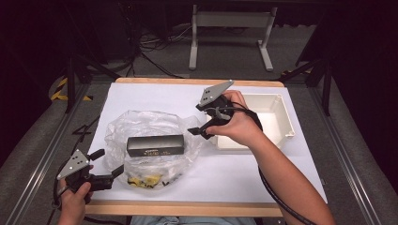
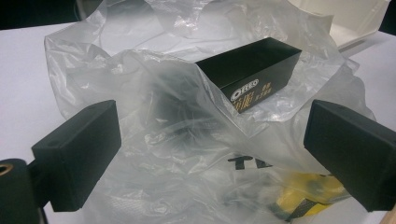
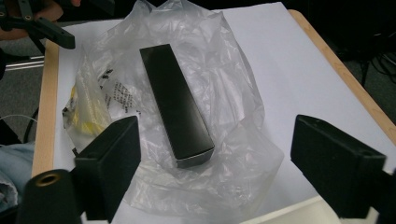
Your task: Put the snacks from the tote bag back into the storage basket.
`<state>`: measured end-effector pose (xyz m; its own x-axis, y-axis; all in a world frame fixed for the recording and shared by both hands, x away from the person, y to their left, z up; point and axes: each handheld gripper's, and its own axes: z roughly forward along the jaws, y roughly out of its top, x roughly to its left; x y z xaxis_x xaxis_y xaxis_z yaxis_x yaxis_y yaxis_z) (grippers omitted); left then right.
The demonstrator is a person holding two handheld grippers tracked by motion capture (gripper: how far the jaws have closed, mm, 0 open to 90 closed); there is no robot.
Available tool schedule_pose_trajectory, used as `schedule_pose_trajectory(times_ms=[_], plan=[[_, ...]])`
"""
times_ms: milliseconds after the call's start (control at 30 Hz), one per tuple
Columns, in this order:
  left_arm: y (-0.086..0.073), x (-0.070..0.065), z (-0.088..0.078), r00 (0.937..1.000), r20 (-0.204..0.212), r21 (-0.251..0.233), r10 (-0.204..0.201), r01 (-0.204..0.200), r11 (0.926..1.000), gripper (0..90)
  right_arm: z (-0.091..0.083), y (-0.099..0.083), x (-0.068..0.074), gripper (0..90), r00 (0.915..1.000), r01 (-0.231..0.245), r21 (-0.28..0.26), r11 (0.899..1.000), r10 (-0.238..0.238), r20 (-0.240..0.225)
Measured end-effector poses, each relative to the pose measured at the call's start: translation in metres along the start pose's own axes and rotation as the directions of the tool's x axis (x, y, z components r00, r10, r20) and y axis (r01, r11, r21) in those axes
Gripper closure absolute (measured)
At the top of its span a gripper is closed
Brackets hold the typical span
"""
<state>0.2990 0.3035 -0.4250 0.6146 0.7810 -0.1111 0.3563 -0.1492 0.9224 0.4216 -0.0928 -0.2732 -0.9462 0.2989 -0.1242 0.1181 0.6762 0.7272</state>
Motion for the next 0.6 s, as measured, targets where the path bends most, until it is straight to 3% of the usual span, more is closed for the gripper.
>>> schedule_pose_trajectory(times_ms=[233, 600], plan=[[0.0, 0.0, 0.0, 1.0, 0.001, -0.001, -0.001, 0.001, 1.0, 4.9, 0.021, 0.003, -0.007, 21.2, 0.998, 0.036, 0.015, 0.999, -0.035, -0.053], [0.001, 0.0, -0.001, 1.0, 0.003, -0.005, 0.003, -0.003, 1.0, 4.9, 0.064, -0.006, -0.006, 19.4, 0.9948, 0.054, 0.067, 0.996, -0.048, -0.09]])
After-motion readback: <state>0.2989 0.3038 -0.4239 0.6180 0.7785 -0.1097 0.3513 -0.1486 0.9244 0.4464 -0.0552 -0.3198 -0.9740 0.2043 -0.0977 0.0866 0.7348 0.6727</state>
